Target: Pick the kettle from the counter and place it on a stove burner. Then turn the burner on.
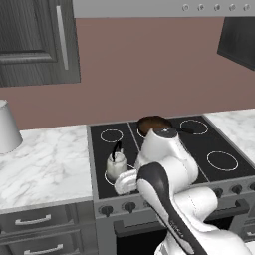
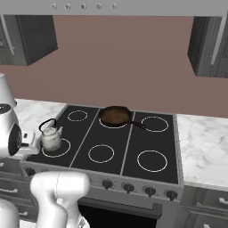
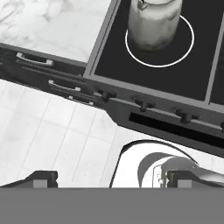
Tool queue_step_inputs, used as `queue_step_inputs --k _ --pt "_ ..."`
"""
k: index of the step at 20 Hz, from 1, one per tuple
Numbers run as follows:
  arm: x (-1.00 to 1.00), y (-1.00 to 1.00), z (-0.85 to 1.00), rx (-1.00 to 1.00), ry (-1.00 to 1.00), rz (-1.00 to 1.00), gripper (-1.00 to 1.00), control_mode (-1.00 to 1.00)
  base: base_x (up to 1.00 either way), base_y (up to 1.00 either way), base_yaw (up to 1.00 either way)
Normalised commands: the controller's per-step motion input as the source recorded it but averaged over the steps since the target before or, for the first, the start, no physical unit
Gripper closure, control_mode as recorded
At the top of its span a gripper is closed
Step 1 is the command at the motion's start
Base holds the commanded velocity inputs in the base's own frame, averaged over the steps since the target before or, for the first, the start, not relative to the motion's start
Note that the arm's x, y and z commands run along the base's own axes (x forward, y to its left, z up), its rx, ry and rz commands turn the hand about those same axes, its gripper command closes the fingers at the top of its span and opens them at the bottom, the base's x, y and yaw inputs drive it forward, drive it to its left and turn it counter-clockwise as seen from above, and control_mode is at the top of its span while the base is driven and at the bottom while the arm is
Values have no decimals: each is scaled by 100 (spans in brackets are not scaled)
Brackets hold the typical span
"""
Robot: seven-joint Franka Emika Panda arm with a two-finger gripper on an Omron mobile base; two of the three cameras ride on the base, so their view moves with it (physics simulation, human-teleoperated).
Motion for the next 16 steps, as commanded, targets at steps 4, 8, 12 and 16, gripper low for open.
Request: queue_step_inputs --k 4,8,12,16 --pt "-87 45 -74 -9 -26 0 -100 -100 0 0 0" --pt "-55 30 -54 0 -33 0 -100 -100 0 0 0" --pt "0 0 0 0 0 0 -100 -100 0 0 0" --pt "-2 -1 -65 -4 -5 0 -100 -100 0 0 0"
